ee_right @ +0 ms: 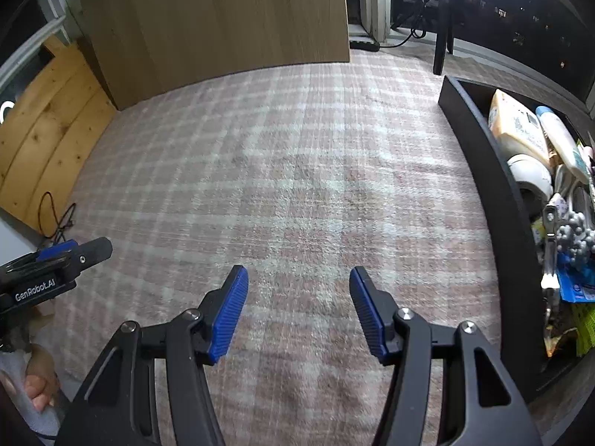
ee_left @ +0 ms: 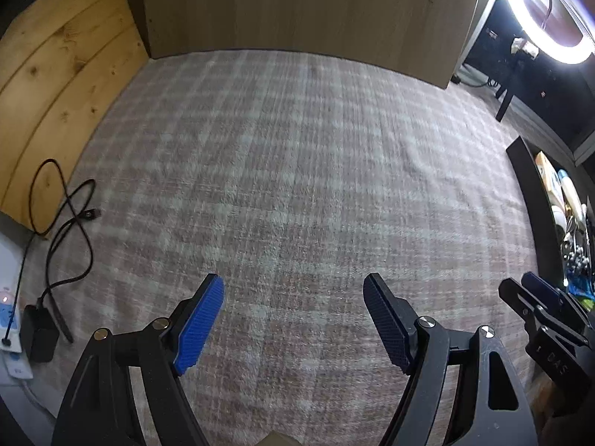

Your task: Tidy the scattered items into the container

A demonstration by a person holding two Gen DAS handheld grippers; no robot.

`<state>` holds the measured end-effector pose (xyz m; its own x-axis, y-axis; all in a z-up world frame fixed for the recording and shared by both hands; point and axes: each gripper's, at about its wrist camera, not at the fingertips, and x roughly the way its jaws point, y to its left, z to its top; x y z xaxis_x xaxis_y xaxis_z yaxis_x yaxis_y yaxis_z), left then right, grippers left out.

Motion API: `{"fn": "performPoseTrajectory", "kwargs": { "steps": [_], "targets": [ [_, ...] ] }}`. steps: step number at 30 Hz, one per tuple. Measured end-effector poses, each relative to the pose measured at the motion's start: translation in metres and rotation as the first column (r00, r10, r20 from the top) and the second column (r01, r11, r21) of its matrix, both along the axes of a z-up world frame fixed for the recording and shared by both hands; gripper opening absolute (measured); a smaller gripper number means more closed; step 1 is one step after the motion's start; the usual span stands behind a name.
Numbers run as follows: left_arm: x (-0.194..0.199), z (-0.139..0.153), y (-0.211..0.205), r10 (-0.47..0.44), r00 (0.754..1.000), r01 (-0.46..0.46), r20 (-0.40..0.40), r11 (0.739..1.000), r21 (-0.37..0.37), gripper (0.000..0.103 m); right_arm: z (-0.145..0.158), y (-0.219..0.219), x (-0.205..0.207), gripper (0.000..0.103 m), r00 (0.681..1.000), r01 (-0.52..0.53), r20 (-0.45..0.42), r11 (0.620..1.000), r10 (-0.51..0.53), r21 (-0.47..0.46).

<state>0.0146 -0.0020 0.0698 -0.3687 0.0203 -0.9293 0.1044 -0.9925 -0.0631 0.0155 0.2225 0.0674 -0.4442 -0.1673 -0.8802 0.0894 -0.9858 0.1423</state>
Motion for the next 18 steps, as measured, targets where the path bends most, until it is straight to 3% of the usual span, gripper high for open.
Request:
{"fn": "performPoseTrajectory", "kwargs": {
  "steps": [12, 17, 18],
  "targets": [
    [-0.005, -0.029, 0.005, -0.05, 0.999, 0.05, 0.003, 0.999, -0.009, 0.077, -0.021, -0.019, -0.011, 0.056, 0.999, 0.028, -0.025, 0.999, -0.028, 0.024],
    [-0.003, -0.043, 0.009, -0.059, 0.998, 0.058, -0.013, 0.997, -0.058, 0.078, -0.032, -0.028, -0.009, 0.056, 0.998, 0.036, -0.05, 0.998, -0.033, 0.046],
    [-0.001, -0.045, 0.01, -0.062, 0.998, 0.061, -0.022, 0.996, -0.065, 0.082, -0.036, -0.029, -0.008, 0.056, 0.998, 0.035, -0.047, 0.998, -0.033, 0.048]
  ]
}}
